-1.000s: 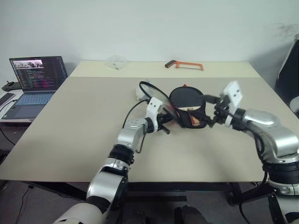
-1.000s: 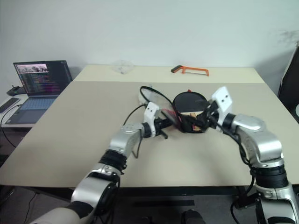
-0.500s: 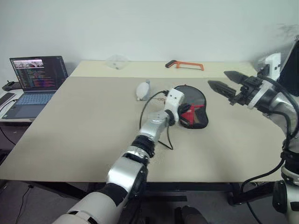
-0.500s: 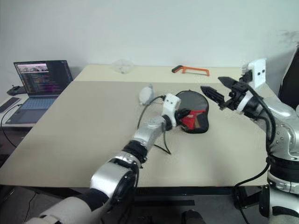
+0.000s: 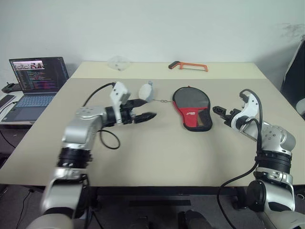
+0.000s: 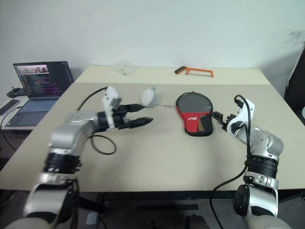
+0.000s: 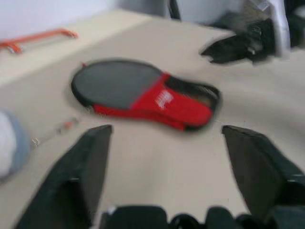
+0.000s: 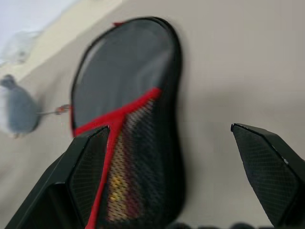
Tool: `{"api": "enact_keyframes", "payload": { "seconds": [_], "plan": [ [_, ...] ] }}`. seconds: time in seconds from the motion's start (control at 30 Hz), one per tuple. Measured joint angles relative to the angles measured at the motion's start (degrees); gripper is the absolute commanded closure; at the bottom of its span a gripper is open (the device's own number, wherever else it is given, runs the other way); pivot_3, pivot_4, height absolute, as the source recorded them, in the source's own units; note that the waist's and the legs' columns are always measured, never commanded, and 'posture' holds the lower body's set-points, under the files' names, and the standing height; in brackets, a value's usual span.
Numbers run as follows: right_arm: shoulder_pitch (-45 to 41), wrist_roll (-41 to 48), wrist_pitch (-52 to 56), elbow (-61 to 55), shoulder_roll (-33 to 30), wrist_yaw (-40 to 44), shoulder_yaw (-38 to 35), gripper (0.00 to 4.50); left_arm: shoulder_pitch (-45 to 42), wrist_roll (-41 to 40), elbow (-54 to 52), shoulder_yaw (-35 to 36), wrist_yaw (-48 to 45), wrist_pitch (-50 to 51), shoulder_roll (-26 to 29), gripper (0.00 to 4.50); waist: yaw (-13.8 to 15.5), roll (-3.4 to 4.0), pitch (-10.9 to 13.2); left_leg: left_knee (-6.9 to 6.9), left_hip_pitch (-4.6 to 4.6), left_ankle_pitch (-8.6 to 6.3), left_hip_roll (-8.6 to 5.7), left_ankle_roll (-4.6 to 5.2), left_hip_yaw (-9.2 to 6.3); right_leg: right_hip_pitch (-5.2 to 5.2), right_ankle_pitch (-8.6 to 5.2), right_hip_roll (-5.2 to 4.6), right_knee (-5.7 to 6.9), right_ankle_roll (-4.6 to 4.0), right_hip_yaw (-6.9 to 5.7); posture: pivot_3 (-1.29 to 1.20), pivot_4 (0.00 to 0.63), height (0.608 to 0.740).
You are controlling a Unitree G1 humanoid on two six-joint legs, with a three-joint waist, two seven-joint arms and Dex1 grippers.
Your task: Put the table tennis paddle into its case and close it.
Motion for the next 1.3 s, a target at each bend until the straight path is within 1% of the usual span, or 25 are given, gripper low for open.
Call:
{"api": "enact_keyframes", "payload": {
  "seconds": [0.1,0.23,0.3,0.37,0.53,0.7,0.93,1.07,1.3],
  "plan": [
    [0.0,0.2,0.3,1.3,1.3,-0.7,-0.6,0.00,3.9,-3.3,-4.6,1.3,-3.6,5.3,6.3,0.04,-0.3,0.00,0.0,0.01,0.09,0.00,0.00,0.01,0.00,0.05,-0.01,0.07,0.06,0.00,-0.01,0.00,0.150,0.740],
    [0.5,-1.5,-0.9,4.2,1.4,-0.6,0.8,0.00,8.6,-2.1,-6.8,1.2,-3.7,5.2,10.1,0.04,-0.4,0.01,0.0,0.01,0.19,0.03,-0.02,0.05,0.01,0.13,-0.02,0.13,0.10,0.00,-0.02,0.00,0.150,0.740],
    [0.8,-1.9,-1.5,5.6,1.8,-0.4,0.8,0.00,11.6,-0.4,-7.6,-0.4,-3.8,4.3,11.7,0.04,-0.4,0.01,0.0,0.01,0.19,0.03,0.00,0.05,0.02,0.13,-0.02,0.12,0.09,-0.01,-0.01,0.00,0.150,0.740],
    [0.9,-2.0,-2.5,6.4,2.2,0.4,1.0,0.00,14.0,0.1,-8.9,-1.7,-3.8,4.4,11.8,0.04,-0.4,0.00,0.0,0.01,0.18,0.03,0.00,0.06,0.01,0.13,-0.02,0.12,0.08,-0.01,-0.01,0.00,0.150,0.740],
    [0.7,-2.6,-4.3,6.5,4.7,0.8,2.6,0.00,14.1,-1.0,-11.5,-2.4,-2.6,6.6,11.6,0.04,-0.7,-0.02,0.0,0.02,0.25,0.03,0.08,0.06,0.08,0.14,-0.02,0.09,0.10,-0.01,0.02,0.00,0.150,0.740],
    [0.0,-1.8,-3.1,6.0,8.1,1.8,3.3,0.00,13.4,0.0,-10.3,-2.6,-1.9,6.5,11.7,0.04,-1.7,-0.02,0.0,0.01,0.29,0.03,0.27,0.06,0.08,0.14,-0.03,0.23,0.12,-0.05,0.01,0.00,0.150,0.740],
    [-0.6,0.8,-0.7,5.3,11.4,1.1,1.8,0.00,13.4,0.0,-10.3,-2.6,-1.4,6.6,11.6,0.04,-1.8,-0.02,0.0,-0.01,0.25,0.03,0.27,0.05,0.07,0.12,-0.03,0.22,0.08,-0.07,0.01,0.00,0.150,0.740],
    [-1.1,2.3,-0.8,5.4,13.3,-1.9,-1.2,0.00,13.5,-0.2,-10.5,-2.6,-1.2,6.7,10.9,0.04,-1.8,-0.02,0.0,-0.01,0.25,0.02,0.27,0.05,0.08,0.12,-0.03,0.21,0.08,-0.07,0.02,0.00,0.150,0.740],
    [-5.3,5.6,-4.4,12.2,16.6,-6.2,-7.8,0.00,13.5,-0.4,-10.7,-2.9,-0.4,6.7,9.8,0.04,-2.0,-0.02,0.0,-0.01,0.36,0.03,0.35,0.05,0.20,0.14,-0.01,0.27,0.11,-0.10,0.09,0.00,0.150,0.740]
  ]
}}
